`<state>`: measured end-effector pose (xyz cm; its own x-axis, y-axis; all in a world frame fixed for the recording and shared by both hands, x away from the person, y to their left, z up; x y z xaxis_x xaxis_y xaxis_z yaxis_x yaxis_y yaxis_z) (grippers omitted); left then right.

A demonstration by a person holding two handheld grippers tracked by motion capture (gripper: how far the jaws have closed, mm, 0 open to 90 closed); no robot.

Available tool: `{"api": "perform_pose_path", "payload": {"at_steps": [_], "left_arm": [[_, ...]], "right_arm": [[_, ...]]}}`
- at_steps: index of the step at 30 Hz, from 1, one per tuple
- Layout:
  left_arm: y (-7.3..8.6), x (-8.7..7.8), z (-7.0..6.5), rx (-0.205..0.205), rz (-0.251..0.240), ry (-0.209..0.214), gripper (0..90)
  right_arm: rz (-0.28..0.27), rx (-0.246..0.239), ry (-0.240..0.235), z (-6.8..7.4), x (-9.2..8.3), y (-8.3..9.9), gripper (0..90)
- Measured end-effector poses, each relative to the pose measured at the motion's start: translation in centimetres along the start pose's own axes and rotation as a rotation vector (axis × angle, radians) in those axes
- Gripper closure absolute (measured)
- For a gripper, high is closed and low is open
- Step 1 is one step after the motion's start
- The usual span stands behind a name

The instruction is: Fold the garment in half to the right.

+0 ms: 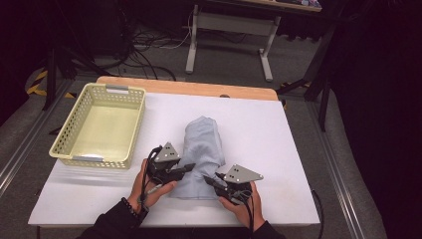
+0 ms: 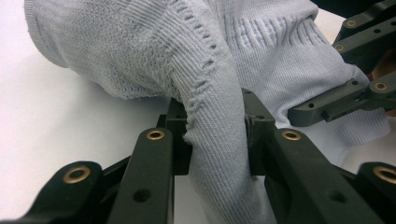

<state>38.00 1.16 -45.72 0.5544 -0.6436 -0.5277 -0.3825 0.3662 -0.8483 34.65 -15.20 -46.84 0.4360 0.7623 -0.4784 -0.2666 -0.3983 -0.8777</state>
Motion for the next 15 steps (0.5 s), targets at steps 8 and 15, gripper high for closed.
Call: {"api": "perform_pose_path", "payload": {"at_steps": [8,15], "left_arm": [[0.5,-0.9,0.5,-0.010,-0.008,-0.035,70.6],[0.9,-1.6,0.9,-0.023,-0.011,-0.056,70.6]], "right_arm": [[0.000,-0.027,-0.024,0.3,0.9,-0.5,75.8],[0.005,-0.042,-0.048,0.6,1.7,-0.9,75.8]]}}
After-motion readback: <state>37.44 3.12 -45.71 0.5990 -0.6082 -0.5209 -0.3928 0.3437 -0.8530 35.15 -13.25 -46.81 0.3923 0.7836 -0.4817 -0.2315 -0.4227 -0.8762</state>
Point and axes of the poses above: each handheld gripper's, and its own axes: x roughly forward along the jaws, y roughly out of its underside, z roughly to its left, the point moved 6 cm from there along x, roughly forward along the jaws, and after that the axes turned 9 degrees about -y, right-handed, at the moved point
